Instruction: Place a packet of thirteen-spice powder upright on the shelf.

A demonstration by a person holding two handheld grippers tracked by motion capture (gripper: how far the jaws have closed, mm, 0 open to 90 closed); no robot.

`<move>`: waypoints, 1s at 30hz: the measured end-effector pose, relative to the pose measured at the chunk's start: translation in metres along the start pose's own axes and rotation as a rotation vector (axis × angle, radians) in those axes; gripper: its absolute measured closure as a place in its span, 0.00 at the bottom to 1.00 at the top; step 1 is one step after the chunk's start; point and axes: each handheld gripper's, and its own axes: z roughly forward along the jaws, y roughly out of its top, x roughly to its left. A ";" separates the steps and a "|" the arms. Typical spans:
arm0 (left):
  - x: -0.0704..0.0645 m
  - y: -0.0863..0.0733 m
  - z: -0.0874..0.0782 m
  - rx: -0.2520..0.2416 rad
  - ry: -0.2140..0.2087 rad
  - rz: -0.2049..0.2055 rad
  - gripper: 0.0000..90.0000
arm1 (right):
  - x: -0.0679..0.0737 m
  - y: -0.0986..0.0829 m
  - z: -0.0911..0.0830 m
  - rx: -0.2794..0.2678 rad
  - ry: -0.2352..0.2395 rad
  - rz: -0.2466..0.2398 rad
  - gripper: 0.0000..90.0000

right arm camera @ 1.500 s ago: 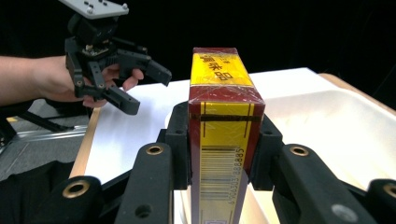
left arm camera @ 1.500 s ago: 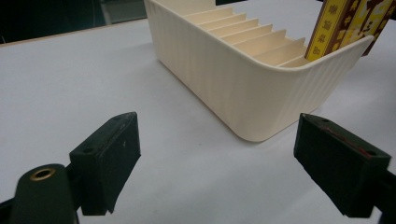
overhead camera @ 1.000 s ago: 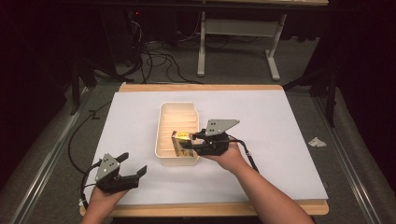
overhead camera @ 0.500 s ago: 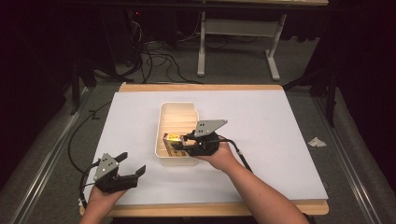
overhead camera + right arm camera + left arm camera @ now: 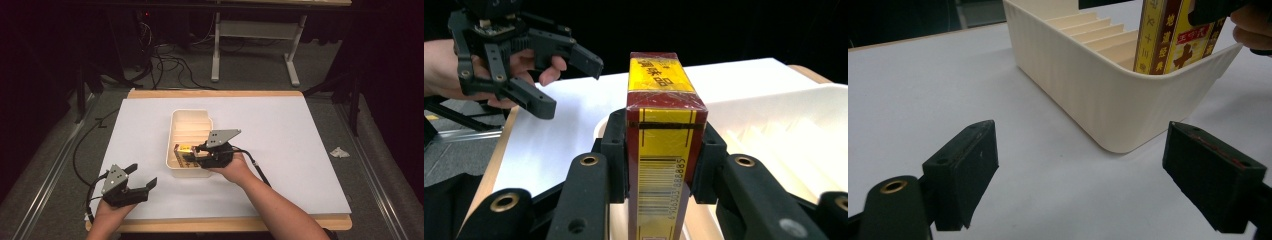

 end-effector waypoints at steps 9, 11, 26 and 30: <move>0.000 0.000 0.000 0.001 -0.001 0.000 0.17 | 0.000 -0.011 0.004 0.018 -0.007 -0.001 0.76; 0.000 0.000 0.000 0.001 -0.001 0.000 0.17 | 0.000 -0.012 0.003 0.025 -0.006 0.002 0.75; 0.000 -0.001 0.000 0.008 -0.001 0.008 0.17 | -0.005 -0.017 -0.002 0.019 -0.007 0.049 0.62; 0.000 0.000 0.000 0.008 -0.001 0.006 0.17 | -0.005 -0.017 -0.002 0.014 0.000 0.063 0.53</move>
